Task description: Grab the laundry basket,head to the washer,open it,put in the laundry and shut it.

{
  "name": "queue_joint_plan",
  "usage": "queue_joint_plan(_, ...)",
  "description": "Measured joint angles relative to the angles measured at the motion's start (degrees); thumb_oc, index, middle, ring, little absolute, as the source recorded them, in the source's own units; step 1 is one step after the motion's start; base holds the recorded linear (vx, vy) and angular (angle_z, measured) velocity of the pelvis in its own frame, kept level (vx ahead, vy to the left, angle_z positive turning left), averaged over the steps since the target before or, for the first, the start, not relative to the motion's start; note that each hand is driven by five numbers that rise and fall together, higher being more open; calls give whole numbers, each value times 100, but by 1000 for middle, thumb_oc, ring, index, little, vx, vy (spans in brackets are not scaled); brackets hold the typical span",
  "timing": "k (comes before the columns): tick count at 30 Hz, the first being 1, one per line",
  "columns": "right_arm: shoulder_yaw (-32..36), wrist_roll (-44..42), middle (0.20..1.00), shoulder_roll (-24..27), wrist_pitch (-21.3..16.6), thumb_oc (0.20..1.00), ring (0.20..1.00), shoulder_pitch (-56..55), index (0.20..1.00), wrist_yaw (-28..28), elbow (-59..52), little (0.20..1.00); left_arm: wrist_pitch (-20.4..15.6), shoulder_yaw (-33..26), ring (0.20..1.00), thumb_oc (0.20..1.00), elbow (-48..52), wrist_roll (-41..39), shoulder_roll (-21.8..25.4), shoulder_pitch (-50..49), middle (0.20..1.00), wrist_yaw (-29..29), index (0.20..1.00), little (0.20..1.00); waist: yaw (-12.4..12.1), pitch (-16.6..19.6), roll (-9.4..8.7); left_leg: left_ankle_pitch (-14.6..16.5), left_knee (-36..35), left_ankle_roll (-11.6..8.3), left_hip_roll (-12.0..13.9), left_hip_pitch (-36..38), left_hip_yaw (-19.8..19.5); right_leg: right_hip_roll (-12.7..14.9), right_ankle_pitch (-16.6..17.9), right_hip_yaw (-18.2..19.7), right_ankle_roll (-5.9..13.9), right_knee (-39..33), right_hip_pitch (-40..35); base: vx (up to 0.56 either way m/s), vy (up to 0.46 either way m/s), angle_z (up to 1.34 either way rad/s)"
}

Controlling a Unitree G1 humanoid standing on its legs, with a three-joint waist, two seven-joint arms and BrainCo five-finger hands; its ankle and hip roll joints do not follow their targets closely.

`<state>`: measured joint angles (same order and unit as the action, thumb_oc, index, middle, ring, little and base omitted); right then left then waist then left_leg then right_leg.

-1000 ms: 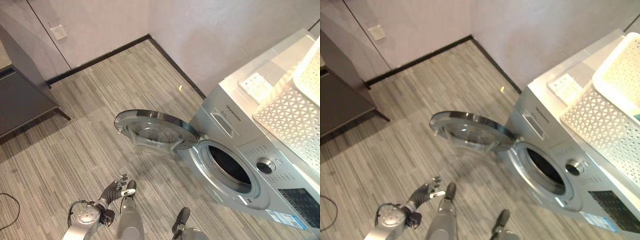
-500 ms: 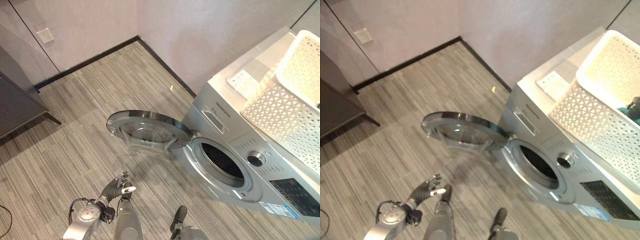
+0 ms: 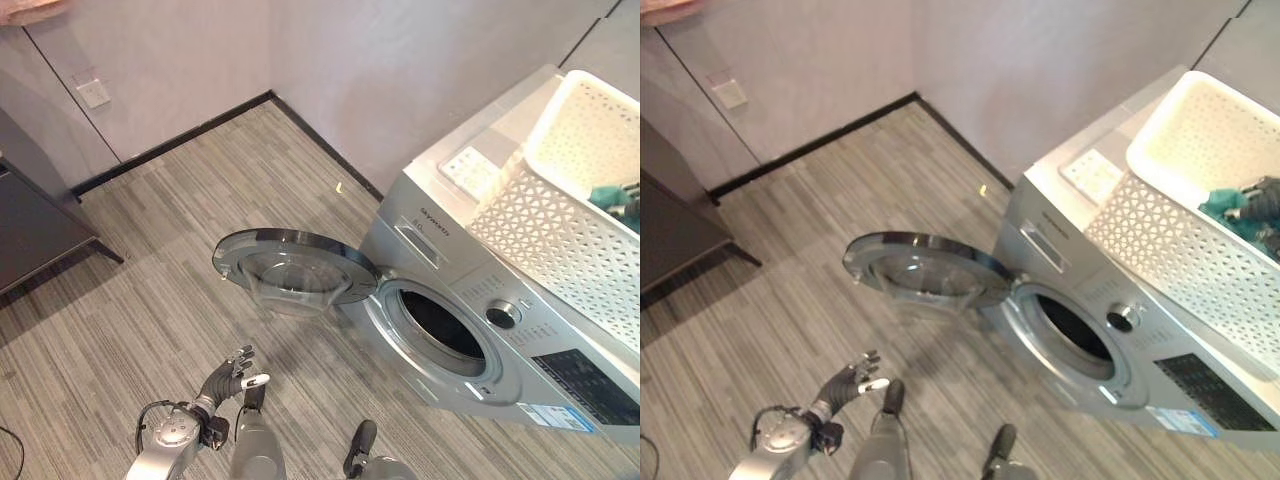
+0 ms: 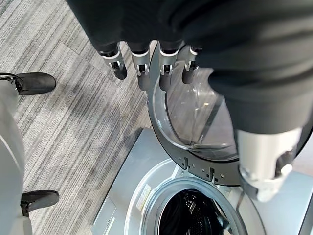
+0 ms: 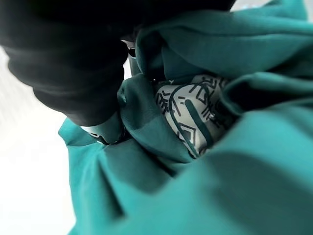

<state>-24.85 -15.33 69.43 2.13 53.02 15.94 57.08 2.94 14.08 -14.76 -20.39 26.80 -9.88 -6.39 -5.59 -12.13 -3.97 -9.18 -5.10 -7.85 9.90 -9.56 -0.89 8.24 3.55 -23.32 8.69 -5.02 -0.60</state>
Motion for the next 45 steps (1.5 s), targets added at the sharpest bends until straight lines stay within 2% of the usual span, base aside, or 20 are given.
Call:
queue_joint_plan(2, 427, -279, 200, -20, -75, 200, 200, 2, 200, -494, 14, 200, -16, -4, 1000, 1000, -74, 3, -18, 88, 1000, 68, 1000, 1000, 14, 35, 62, 0, -3, 1, -2, 57, 2, -2, 1, 17, -1, 1, -55, 16, 6, -1)
queue_joint_plan(4, 513, -492, 200, -14, -199, 200, 200, 27, 200, -819, -2, 200, -78, -34, 1000, 1000, -44, 4, -18, 91, 1000, 120, 1000, 1000, 35, 64, 86, 4, -3, 5, 6, 105, 0, -5, 0, 16, -1, 0, -99, 46, 21, -2)
queue_joint_plan(5, 993, -803, 200, -77, -229, 200, 200, 8, 200, -1169, -171, 200, -116, -36, 1000, 1000, -42, 6, -29, 106, 1000, 142, 1000, 1000, 78, 112, 134, 27, -6, 31, 5, 179, 5, -4, -4, 34, 0, 0, -169, 63, 17, -2)
queue_joint_plan(8, 1579, -1132, 200, -116, -484, 200, 200, -135, 200, -1613, -853, 200, -136, -46, 1000, 1000, -36, 16, -38, 72, 1000, 167, 1000, 1000, 157, 174, 194, 25, -6, 31, 1, 270, 2, -7, -4, 23, -1, 1, -276, 69, 25, 1)
queue_joint_plan(11, 1981, -1446, 200, -138, -711, 200, 200, -268, 200, -1934, -1165, 200, -137, -43, 1000, 1000, -27, 17, -53, 3, 1000, 167, 1000, 1000, 161, 328, 192, 44, -11, 54, -4, 349, -5, 0, -25, -15, 6, -1, -364, 51, 36, 4)
queue_joint_plan(14, 2492, -1870, 200, -149, -1053, 200, 200, -266, 200, -2486, -1397, 200, -136, -46, 1000, 1000, -27, 32, -56, -32, 1000, 197, 1000, 1000, 163, 522, 173, 64, -12, 82, -8, 367, -33, 2, -40, -42, 13, -3, -410, 38, 45, 6)
queue_joint_plan(17, 2894, -1934, 200, -152, -1205, 200, 200, -391, 200, -2883, -2079, 200, -128, -45, 1000, 1000, -27, 71, -84, -41, 1000, 313, 1000, 1000, 181, 569, 167, 66, -12, 83, -23, 466, -30, 19, -41, -40, 12, -1, -510, 6, 33, 0)
queue_joint_plan(19, 3076, -1922, 200, -161, -1474, 200, 200, -533, 200, -3129, -2465, 200, -128, -44, 1000, 1000, -26, 72, -88, -55, 1000, 369, 1000, 1000, 193, 751, 137, 74, -13, 94, -44, 466, -26, 43, -80, -41, 36, -2, -509, 13, 44, 2)
queue_joint_plan(22, 3452, -1620, 200, -269, -1588, 200, 200, -920, 200, -3495, -3288, 200, -133, -46, 1000, 1000, -1, 78, -90, -35, 1000, 411, 1000, 1000, 229, 939, 59, 101, -16, 110, -69, 553, 10, 74, -88, 1, 45, -2, -555, 6, 58, -4)
queue_joint_plan(26, 3517, -1393, 200, -366, -1769, 200, 200, -965, 200, -3783, -3803, 200, -141, -46, 1000, 1000, 17, 127, -94, -12, 1000, 551, 1000, 1000, 366, 1068, -2, 102, -16, 109, -65, 589, 73, 82, -72, 78, 49, -2, -545, -3, 51, -9)
queue_joint_plan(31, 3673, -1290, 200, -366, -1964, 200, 200, -964, 200, -3971, -4503, 200, -147, -75, 1000, 1000, 48, 128, -133, 25, 1000, 629, 1000, 1000, 447, 1093, -15, 113, -19, 112, -63, 666, 159, 102, -69, 177, 76, -14, -541, -10, 46, -12)
queue_joint_plan(33, 3718, -1276, 200, -368, -2035, 200, 200, -963, 200, -3978, -4898, 200, -147, -252, 1000, 1000, 73, 129, -241, 23, 1000, 686, 1000, 1000, 482, 1097, -25, 122, -19, 120, -65, 721, 262, 118, -57, 258, 86, -11, -535, -15, 46, -19)
queue_joint_plan(37, 3817, -1082, 200, -573, -2227, 200, 200, -1084, 200, -3962, -5495, 200, -160, -295, 1000, 1000, 303, 130, -239, 32, 1000, 795, 1000, 1000, 573, 1178, -65, 157, -35, 147, -100, 795, 357, 170, -42, 375, 112, -27, -528, -26, 36, -12)
queue_joint_plan(41, 4117, -1064, 200, -1249, -2197, 200, 200, -2157, 200, -3735, -6368, 200, -163, -429, 1000, 1000, 624, 149, -234, 22, 1000, 793, 1000, 1000, 652, 1246, -155, 186, -49, 157, -120, 861, 456, 201, -38, 441, 123, -24, -535, -24, 24, -11)
queue_joint_plan(43, 4217, -1055, 200, -1770, -2194, 200, 200, -2671, 200, -3570, -6699, 200, -163, -473, 1000, 1000, 806, 199, -232, 11, 1000, 793, 1000, 1000, 663, 1286, -209, 190, -47, 163, -122, 884, 473, 202, -33, 486, 125, -2, -534, -35, 21, -9)
queue_joint_plan(44, 4138, -1021, 200, -2291, -2063, 200, 200, -3212, 200, -3386, -7018, 200, -193, -457, 1000, 1000, 951, 261, -240, 57, 1000, 780, 1000, 1000, 671, 1289, -199, 207, -49, 167, -135, 925, 520, 218, -33, 547, 122, -2, -542, -47, 25, -15)
queue_joint_plan(45, 4126, -980, 200, -2467, -1979, 200, 200, -3472, 200, -3232, -7178, 200, -192, -443, 1000, 1000, 1035, 275, -241, 67, 1000, 776, 1000, 1000, 676, 1257, -129, 208, -42, 173, -147, 926, 556, 235, -25, 564, 118, -1, -522, -44, 26, -17)
